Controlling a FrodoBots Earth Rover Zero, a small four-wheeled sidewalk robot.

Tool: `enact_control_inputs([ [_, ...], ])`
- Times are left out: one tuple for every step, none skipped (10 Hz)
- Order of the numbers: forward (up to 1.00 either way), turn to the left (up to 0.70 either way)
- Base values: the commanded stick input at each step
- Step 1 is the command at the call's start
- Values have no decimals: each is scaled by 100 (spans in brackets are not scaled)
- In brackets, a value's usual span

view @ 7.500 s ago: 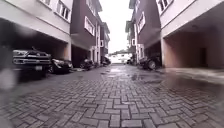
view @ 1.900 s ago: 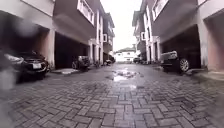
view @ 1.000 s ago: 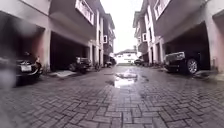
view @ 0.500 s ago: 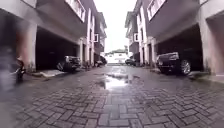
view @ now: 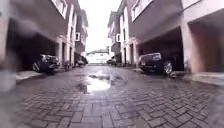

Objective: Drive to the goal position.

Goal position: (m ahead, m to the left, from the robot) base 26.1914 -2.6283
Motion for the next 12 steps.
enact_control_inputs([
  [70,0],
  [70,0],
  [70,0],
  [70,0],
  [70,0],
  [70,0],
  [70,0],
  [70,0],
  [70,0],
  [70,0],
  [70,0],
  [70,0],
])
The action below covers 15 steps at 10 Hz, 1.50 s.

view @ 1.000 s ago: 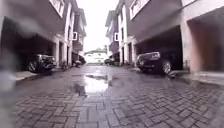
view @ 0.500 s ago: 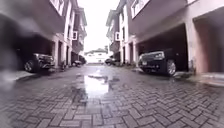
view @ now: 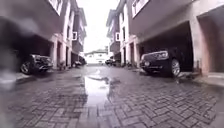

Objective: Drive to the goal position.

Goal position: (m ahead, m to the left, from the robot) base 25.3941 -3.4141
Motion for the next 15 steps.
enact_control_inputs([
  [70,0],
  [70,0],
  [70,0],
  [70,0],
  [70,0],
  [70,0],
  [70,0],
  [70,0],
  [70,0],
  [70,0],
  [70,0],
  [70,0],
  [70,0],
  [70,0],
  [70,0],
])
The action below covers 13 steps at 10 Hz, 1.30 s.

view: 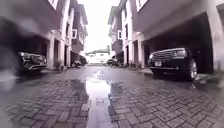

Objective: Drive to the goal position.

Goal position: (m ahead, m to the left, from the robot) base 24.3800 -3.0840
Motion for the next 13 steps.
enact_control_inputs([
  [70,0],
  [70,0],
  [70,0],
  [70,0],
  [70,0],
  [70,0],
  [70,0],
  [70,0],
  [70,0],
  [70,0],
  [70,0],
  [70,0],
  [70,0],
])
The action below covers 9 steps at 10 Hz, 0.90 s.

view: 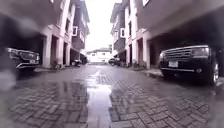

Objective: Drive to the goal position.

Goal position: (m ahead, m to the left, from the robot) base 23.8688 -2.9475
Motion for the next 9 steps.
enact_control_inputs([
  [70,0],
  [70,0],
  [70,0],
  [70,0],
  [70,0],
  [70,0],
  [70,0],
  [70,0],
  [70,0],
])
